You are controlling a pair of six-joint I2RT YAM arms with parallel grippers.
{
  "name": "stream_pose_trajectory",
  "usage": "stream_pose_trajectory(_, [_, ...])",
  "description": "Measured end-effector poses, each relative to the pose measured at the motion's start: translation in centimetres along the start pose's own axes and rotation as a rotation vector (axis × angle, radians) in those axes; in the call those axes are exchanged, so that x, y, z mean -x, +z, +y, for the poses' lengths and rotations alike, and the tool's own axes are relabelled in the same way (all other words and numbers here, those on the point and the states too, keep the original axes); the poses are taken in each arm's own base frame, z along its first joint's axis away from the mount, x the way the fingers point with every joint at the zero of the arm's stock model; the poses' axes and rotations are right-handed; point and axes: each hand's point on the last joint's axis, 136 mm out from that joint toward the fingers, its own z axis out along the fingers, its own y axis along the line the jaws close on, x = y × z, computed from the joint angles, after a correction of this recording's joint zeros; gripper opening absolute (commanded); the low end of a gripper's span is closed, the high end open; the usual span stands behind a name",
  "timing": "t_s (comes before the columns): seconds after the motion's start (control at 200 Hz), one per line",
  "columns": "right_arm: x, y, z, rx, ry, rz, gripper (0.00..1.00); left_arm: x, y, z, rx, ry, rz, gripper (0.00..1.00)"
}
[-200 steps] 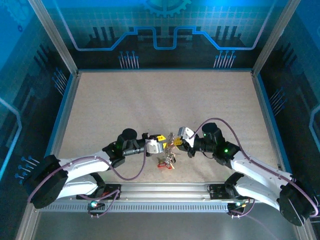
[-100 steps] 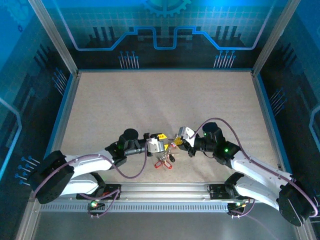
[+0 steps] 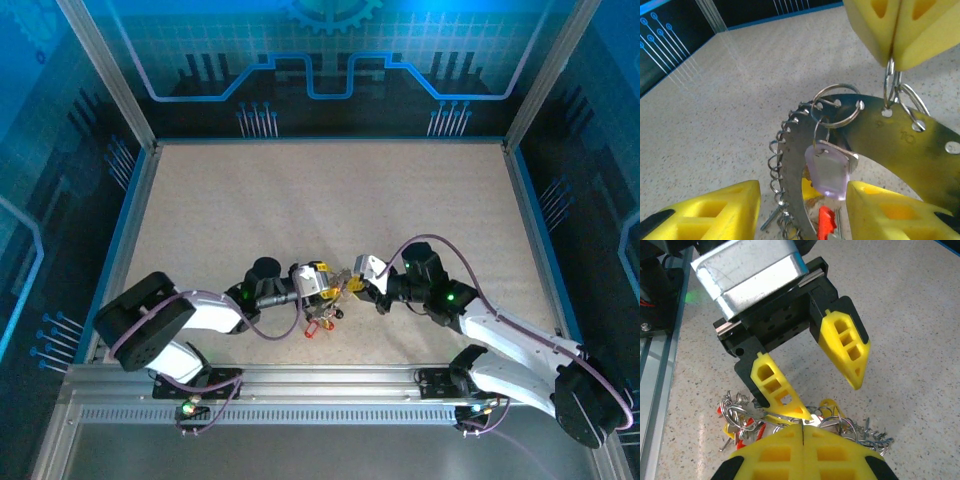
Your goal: Put the keys on the keyring
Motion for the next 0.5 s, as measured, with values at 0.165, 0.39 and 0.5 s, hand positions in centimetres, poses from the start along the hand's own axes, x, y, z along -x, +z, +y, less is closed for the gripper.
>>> stream_pose_trajectory(0.165, [0.1, -0.1, -0.1, -0.003, -0.009, 0.001, 0.0, 0.4, 0.8, -0.1, -0.008, -0.031, -0.077, 0.57])
stream_pose_trajectory(0.39, [0.1, -0.1, -0.3, -0.006, -0.009, 0.004, 0.0, 0.4, 1.1, -0.5, -0.024, -0.087, -0.126, 0.6])
stream_pose_trajectory(0.5, [0.1, -0.1, -0.4, -0.007, -0.005, 0.009, 0.0, 0.4, 1.2, -0.6, -0.029, -0.103, -0.137, 0.62])
